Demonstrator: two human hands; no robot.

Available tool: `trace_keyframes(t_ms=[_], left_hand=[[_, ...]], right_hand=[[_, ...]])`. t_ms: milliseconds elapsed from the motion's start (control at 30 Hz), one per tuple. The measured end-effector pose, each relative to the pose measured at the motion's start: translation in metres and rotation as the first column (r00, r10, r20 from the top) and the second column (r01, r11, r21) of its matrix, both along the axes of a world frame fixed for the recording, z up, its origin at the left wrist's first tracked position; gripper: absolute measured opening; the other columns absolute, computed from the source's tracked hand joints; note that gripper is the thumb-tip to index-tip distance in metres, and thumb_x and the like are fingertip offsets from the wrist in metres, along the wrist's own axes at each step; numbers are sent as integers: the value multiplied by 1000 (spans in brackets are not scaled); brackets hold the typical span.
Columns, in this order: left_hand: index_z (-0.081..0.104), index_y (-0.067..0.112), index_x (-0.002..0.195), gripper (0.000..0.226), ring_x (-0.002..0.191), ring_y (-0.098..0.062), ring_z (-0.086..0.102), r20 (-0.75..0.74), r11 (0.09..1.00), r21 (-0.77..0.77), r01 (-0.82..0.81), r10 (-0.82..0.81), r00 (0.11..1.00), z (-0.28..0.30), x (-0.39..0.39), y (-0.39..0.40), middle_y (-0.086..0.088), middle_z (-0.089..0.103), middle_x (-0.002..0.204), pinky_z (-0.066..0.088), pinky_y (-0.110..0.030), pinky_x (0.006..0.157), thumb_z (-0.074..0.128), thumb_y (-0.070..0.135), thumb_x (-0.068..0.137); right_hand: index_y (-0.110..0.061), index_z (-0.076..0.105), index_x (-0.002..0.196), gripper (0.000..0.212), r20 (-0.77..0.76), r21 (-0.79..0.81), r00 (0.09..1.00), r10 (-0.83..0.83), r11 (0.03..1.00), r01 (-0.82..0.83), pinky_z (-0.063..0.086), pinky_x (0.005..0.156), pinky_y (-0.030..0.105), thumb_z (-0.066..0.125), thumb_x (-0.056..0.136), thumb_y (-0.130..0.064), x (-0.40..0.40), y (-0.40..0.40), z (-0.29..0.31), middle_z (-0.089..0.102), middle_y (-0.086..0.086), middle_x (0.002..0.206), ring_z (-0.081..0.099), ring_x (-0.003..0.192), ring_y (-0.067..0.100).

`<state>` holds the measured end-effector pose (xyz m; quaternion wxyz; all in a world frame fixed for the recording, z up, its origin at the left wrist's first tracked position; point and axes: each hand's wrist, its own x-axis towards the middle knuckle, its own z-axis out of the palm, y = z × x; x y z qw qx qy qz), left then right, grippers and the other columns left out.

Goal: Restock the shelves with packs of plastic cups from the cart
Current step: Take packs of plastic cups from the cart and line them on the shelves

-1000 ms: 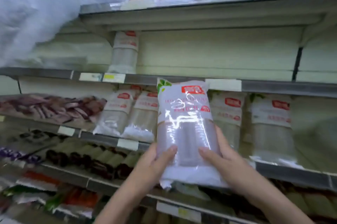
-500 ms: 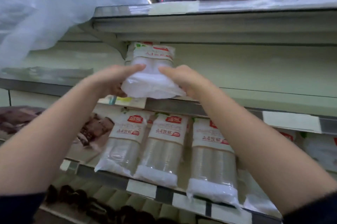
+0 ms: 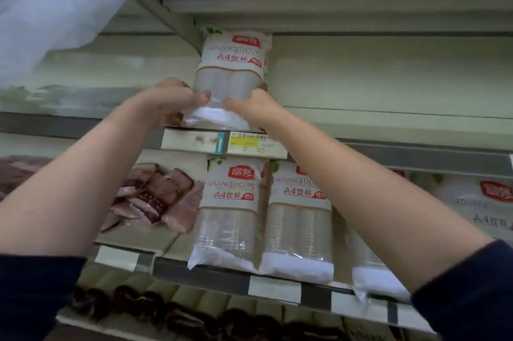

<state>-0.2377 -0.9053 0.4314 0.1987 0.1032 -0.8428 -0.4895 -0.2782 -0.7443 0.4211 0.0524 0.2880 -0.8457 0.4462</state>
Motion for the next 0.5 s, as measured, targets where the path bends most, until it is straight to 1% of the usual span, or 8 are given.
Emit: trace_keyframes(t_ms=[67,133,200,267,300,333,433,500], left_hand=[[53,1,116,49,82,-26,62,34,997,-61,-41,43,998,3,-3,1,-16,64,107,53,-37,70,65,36,84],[50,1,123,55,103,-35,60,1,971,-186,-154,157,988,2,-3,13,-19,59,123,50,-42,89,64,36,83],[47,-1,129,51,118,-36,52,-222,885,-307,-351,292,930,-3,8,38,-20,54,131,43,-40,97,60,24,87],[45,3,133,50,124,-29,49,-475,861,-299,-412,240,847,-10,25,71,-15,53,134,40,-38,102,58,16,87],[46,5,133,50,123,-25,50,-554,876,-289,-386,176,814,-17,32,90,-12,54,133,40,-36,102,58,15,86],[48,7,131,48,118,-22,52,-603,898,-282,-338,108,790,-27,38,107,-10,56,128,43,-35,100,59,16,85],[57,12,116,39,93,-14,60,-660,978,-185,-94,-53,749,-72,57,167,-1,62,103,52,-29,81,62,21,78],[57,22,108,34,83,-6,60,-616,993,-87,78,-115,780,-110,71,210,5,63,94,49,-19,72,64,23,75]], right_hand=[[-2,56,112,42,-5,28,1000,-18,999,19,49,80,34,53,92,-39,0,2,3,63,9,99,60,92,26],[-1,55,119,49,-3,29,1000,-30,999,30,51,92,40,53,91,-40,4,5,5,65,14,113,62,101,30],[-2,55,117,45,-13,-1,1000,-26,1000,26,54,86,39,56,90,-38,8,14,6,65,11,112,63,96,26],[-6,49,113,37,-42,-68,998,-42,997,39,50,66,24,59,90,-33,23,30,5,59,0,103,57,86,15],[-8,45,120,41,-84,-99,993,-79,993,70,43,59,20,60,89,-32,33,44,4,53,-2,102,52,86,13],[-8,41,128,49,-127,-138,986,-110,986,92,42,60,20,61,88,-30,43,59,0,52,0,104,50,90,12],[-9,36,138,63,-144,-361,982,-123,930,64,51,85,29,66,83,-17,70,120,-37,57,4,109,61,96,15],[-12,40,136,62,-75,-471,991,-112,880,63,52,86,29,67,81,-7,86,170,-82,58,1,101,62,87,10]])
